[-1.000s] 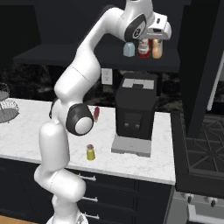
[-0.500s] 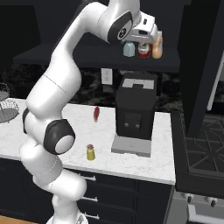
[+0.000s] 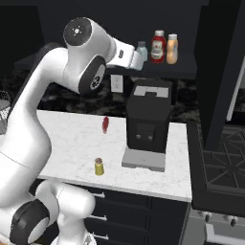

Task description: Put the shaker and condiment bottle from the counter next to their counterparts in the cabinet.

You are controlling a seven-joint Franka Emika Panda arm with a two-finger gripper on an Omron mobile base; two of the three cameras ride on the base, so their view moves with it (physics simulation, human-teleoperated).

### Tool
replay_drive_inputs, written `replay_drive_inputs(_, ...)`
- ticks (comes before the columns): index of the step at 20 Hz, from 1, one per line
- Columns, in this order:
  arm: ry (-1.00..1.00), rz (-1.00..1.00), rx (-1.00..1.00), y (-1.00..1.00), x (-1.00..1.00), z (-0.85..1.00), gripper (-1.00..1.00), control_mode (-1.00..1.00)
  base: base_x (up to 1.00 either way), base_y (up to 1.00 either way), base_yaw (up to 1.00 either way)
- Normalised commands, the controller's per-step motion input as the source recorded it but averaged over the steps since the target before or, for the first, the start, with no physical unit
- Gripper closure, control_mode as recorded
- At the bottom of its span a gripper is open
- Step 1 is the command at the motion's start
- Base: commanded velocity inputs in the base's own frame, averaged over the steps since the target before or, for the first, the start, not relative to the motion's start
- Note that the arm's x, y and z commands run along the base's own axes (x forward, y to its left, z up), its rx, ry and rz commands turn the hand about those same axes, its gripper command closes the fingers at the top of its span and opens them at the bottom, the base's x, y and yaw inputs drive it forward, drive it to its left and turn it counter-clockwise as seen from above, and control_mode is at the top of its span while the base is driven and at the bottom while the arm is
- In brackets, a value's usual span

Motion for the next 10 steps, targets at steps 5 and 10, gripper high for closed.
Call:
replay_drive_inputs(5,-0.20,-0.30,0.00,0.60,-1.00,-0.17,-1.00,-1.00,0.00,0.00,0.00)
replay_drive_inputs(10,-0.18,-0.30,0.00,0.40,-1.00,-0.05,-1.00,-1.00,0.00,0.00,0.00)
